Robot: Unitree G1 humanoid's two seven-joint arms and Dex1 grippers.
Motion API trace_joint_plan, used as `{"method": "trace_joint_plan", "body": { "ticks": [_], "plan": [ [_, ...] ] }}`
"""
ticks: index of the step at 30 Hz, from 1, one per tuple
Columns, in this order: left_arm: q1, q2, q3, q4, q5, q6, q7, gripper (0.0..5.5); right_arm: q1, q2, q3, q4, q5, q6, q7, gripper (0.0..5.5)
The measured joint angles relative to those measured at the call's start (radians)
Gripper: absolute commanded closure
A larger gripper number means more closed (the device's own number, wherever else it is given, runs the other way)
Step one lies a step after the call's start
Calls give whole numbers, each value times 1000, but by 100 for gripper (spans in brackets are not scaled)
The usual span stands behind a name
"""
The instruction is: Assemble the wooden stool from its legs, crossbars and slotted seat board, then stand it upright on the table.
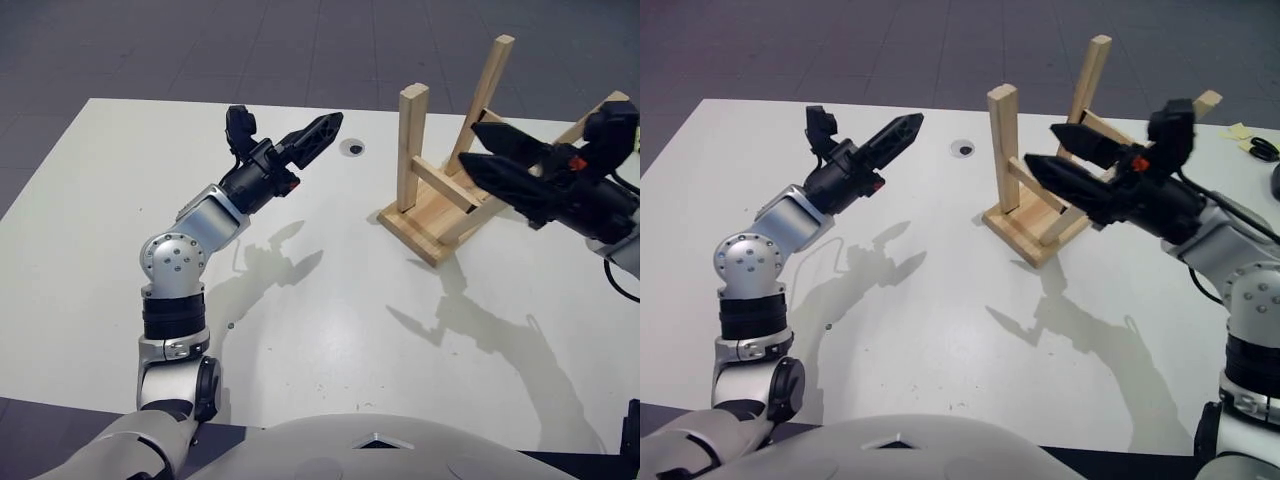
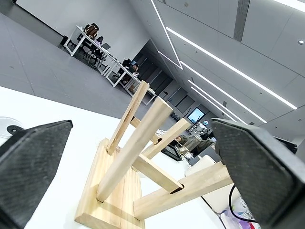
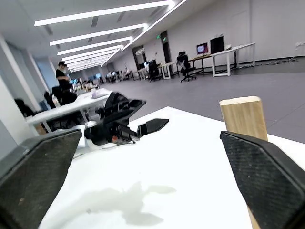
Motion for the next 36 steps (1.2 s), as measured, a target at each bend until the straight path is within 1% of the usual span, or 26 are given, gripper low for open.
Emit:
{"method": "trace_joint_plan", "body": {
  "ticks": [4,8,10,12,13,16,19,22,24,30,32,36],
  "plan": [
    [3,-3,5,2,2,1,-8,14,36,49,-90,22,74,7,-60,10],
    [4,-8,9,6,2,9,-22,14,3,126,-188,108,215,-27,-217,10],
    [5,-10,8,7,2,16,-34,14,-21,161,-221,154,217,-67,-293,10],
    [6,-10,9,7,1,21,-39,14,-18,175,-232,168,211,-76,-310,10],
    [6,-11,9,7,1,25,-42,14,-9,173,-237,167,191,-76,-298,10],
    [7,-10,16,9,1,30,-47,14,119,128,-237,173,81,-23,-158,10],
    [9,-8,21,9,1,37,-48,14,223,93,-236,180,18,33,-42,10],
    [11,-8,22,8,1,45,-48,14,249,60,-233,174,-39,50,30,10],
    [13,-9,23,6,0,52,-48,14,249,42,-195,136,-128,34,58,10],
    [12,-11,22,7,1,59,-48,10,250,44,-76,48,-344,-47,99,99],
    [12,-11,21,8,2,59,-48,10,238,49,-56,45,-383,-65,103,137],
    [12,-13,22,9,2,59,-48,10,195,51,-15,51,-441,-89,129,195]
  ]
}}
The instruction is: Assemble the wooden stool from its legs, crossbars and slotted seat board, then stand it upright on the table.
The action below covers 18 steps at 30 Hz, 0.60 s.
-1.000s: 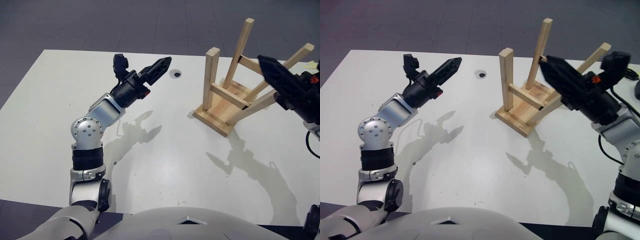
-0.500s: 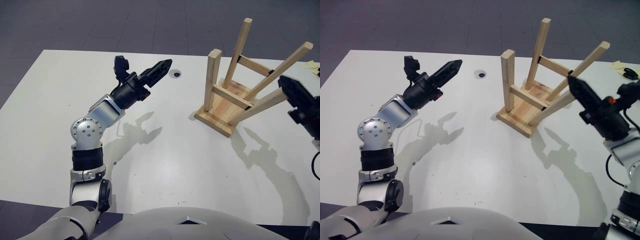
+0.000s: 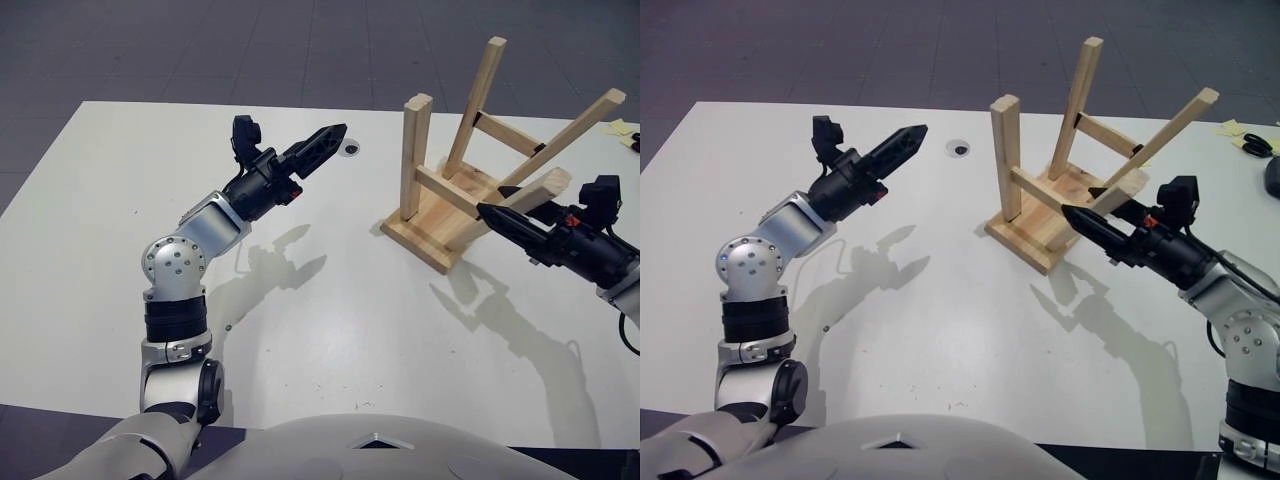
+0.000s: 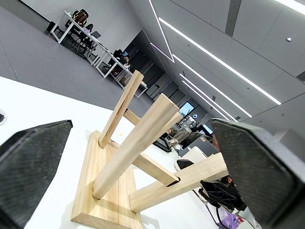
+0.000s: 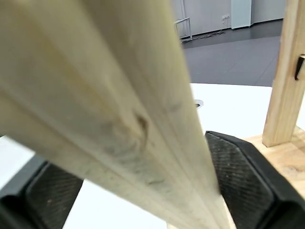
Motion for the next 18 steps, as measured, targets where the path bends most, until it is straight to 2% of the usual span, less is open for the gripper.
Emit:
{"method": "trace_joint_plan", "body": {
  "ticks": [5,12,15,18],
  "plan": [
    [0,-3,0,6,0,0,0,10,-58,5,56,19,-55,-7,30,259],
    [0,-1,2,10,8,-1,-6,10,-127,21,129,22,-118,-19,42,271],
    [-3,3,7,19,22,-2,-10,10,-175,47,198,8,-132,-13,57,271],
    [-21,28,23,49,34,-3,-41,10,-206,33,269,-24,-133,8,148,271]
  ]
}}
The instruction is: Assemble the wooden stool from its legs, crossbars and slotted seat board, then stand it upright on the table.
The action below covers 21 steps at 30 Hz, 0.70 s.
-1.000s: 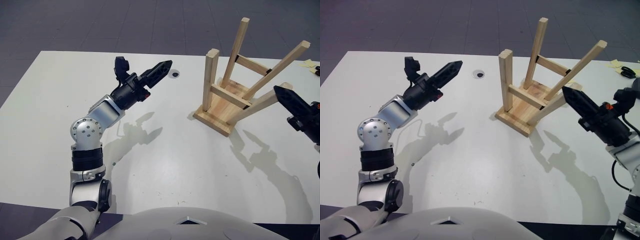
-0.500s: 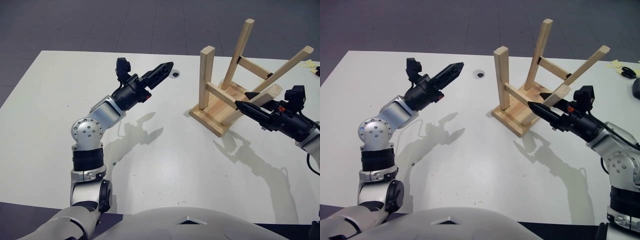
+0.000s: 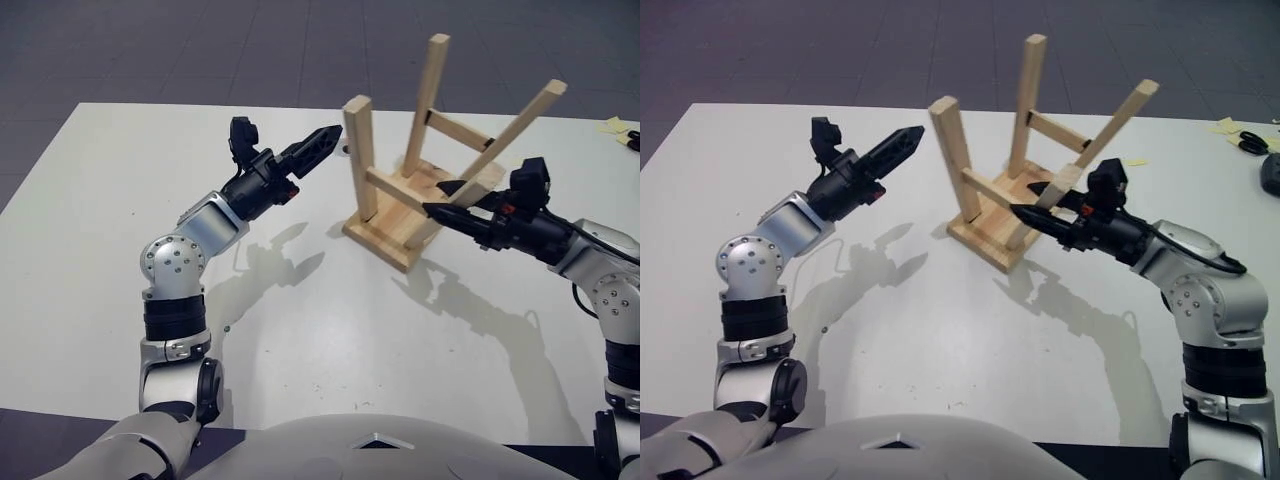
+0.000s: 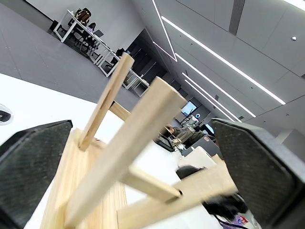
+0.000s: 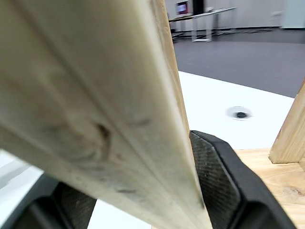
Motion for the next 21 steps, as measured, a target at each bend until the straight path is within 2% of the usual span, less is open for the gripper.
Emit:
{"method": "trace_joint_plan", "body": {
  "ticks": [4,10,11,16,21],
  "plan": [
    [-48,66,51,38,6,-5,-44,10,-39,-57,47,25,-26,-5,121,272],
    [-43,115,95,16,-63,28,-148,10,-60,-47,44,54,-33,-4,138,274],
    [-43,107,95,10,-73,32,-153,10,-61,-44,41,54,-31,3,135,237],
    [-49,53,98,96,2,-26,-63,10,-111,7,-9,91,100,147,82,172],
    [-70,13,139,149,3,-60,-27,10,-270,65,-189,196,320,248,-70,94]
  ]
}}
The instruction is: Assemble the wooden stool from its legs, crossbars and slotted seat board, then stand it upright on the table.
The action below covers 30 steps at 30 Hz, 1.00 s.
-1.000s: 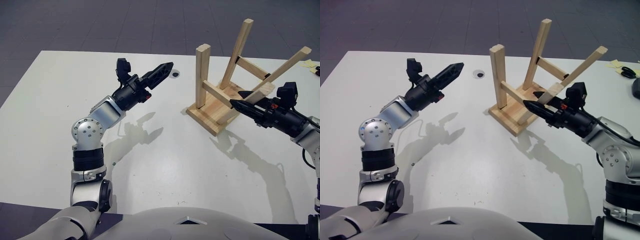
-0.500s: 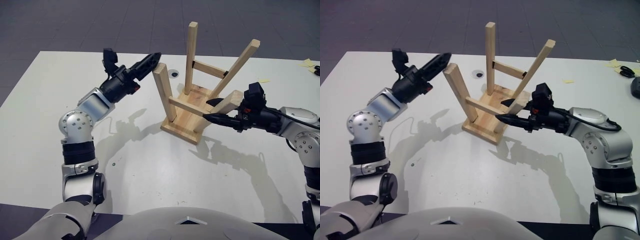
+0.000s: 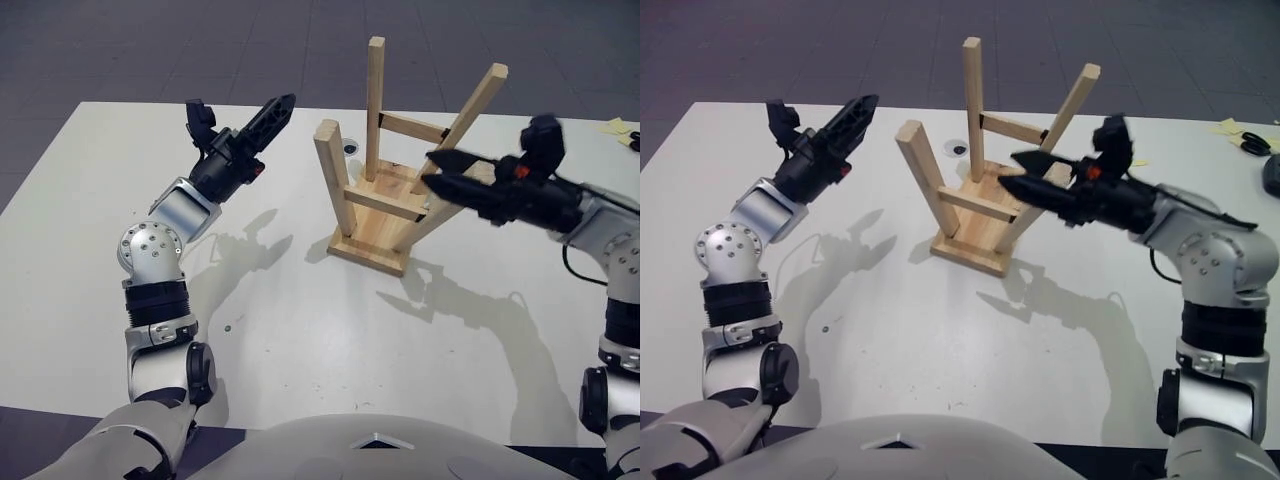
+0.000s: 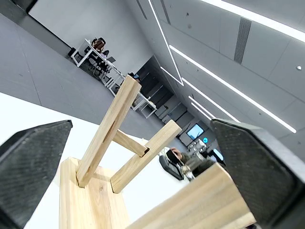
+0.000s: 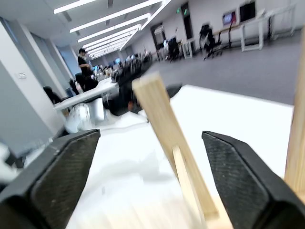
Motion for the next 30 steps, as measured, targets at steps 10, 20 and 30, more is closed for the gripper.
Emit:
{"method": "trace_joint_plan", "body": {
  "ticks": [10,20,30],
  "plan": [
    [0,13,-120,-18,271,-69,122,10,61,133,-228,-36,-110,-217,-473,12],
    [169,-9,-283,-293,409,-80,127,10,618,413,21,-422,-620,-449,-769,12],
    [258,-16,-444,-297,769,-315,193,10,589,518,97,-502,-619,-411,-863,12]
  ]
}}
